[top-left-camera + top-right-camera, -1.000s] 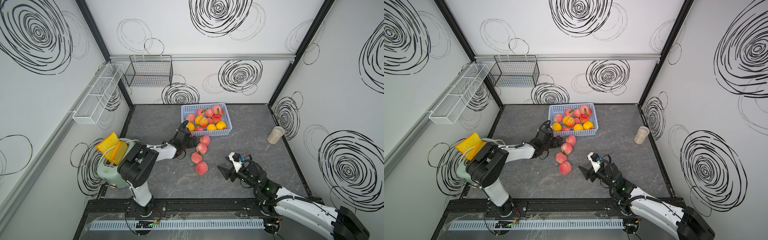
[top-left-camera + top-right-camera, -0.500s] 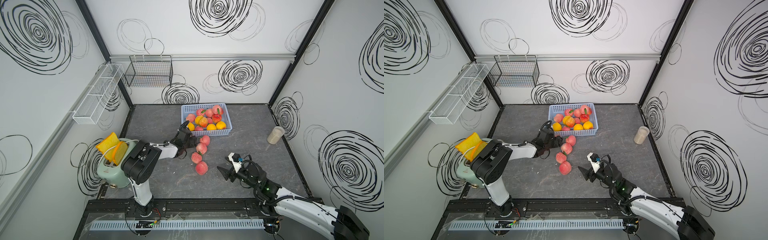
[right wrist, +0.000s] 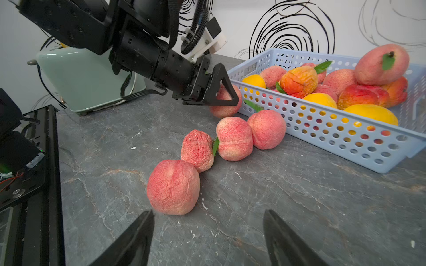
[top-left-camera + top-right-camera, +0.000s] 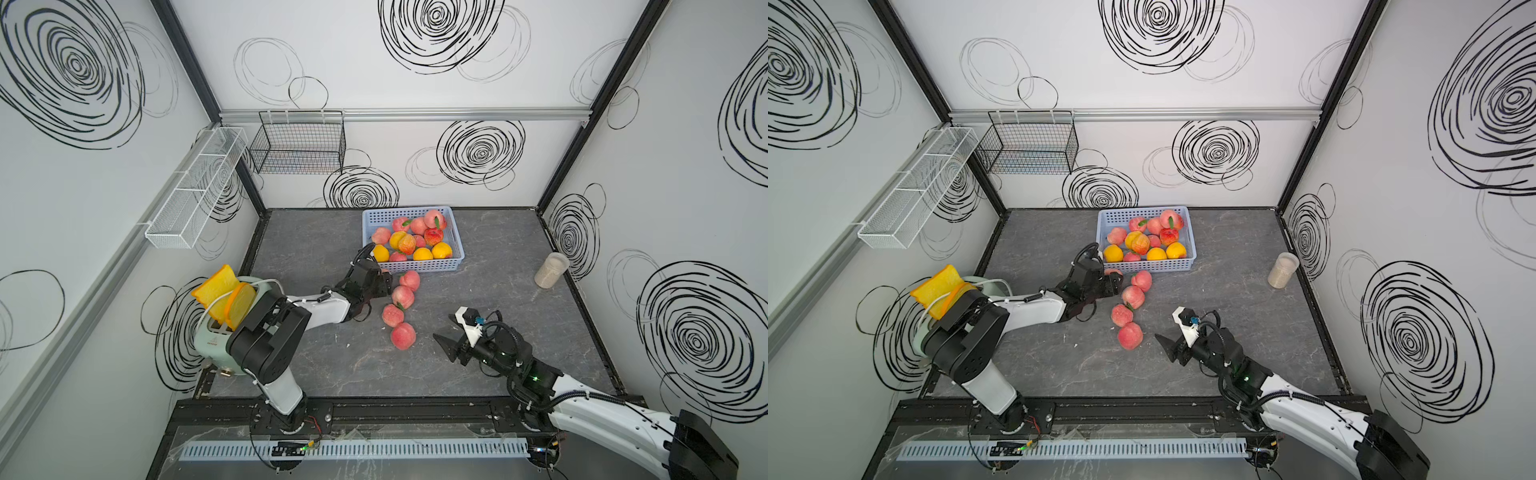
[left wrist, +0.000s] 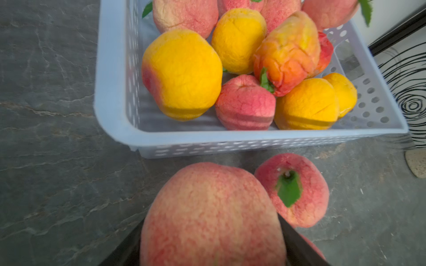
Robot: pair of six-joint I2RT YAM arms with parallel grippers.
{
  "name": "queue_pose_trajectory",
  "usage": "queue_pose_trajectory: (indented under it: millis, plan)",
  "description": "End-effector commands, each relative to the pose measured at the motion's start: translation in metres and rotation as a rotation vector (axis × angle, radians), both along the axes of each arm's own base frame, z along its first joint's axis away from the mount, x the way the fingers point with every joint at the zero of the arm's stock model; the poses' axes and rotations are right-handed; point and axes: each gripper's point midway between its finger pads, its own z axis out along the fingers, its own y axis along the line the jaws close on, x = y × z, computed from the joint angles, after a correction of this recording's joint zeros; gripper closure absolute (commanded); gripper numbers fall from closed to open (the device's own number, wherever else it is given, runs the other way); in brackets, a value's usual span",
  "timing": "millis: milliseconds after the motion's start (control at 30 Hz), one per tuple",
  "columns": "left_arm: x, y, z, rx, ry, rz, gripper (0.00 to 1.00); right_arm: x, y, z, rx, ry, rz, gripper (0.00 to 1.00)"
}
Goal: Put the peaches into the basket
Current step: Pick up the peach from the center of the board, then place the peach in the basket.
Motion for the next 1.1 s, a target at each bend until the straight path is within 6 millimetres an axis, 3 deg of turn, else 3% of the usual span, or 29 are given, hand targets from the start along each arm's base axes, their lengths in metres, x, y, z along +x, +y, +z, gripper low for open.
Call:
queue_pose_trajectory:
  millis: [0, 233, 567, 800, 1067]
  plan:
    - [-0.008, -0.003, 0.018, -0.017, -0.033, -0.004, 0.25, 0.003, 0.005, 0.023, 0.038, -0.057, 0.002, 0.23]
    - [-0.031, -0.011, 0.04, -0.008, -0.049, -0.05, 0.25, 0.002, 0.006, 0.023, 0.039, -0.061, 0.006, 0.23]
    - [-0.056, -0.008, 0.089, -0.002, -0.121, -0.087, 0.24, -0.003, 0.009, 0.024, 0.044, -0.078, 0.027, 0.23]
    - [-0.046, -0.012, 0.138, -0.003, -0.213, -0.112, 0.23, -0.006, 0.011, 0.024, 0.039, -0.089, 0.041, 0.24]
    - [-0.008, -0.016, 0.167, -0.02, -0.271, -0.125, 0.22, -0.007, 0.012, 0.026, 0.036, -0.097, 0.037, 0.25]
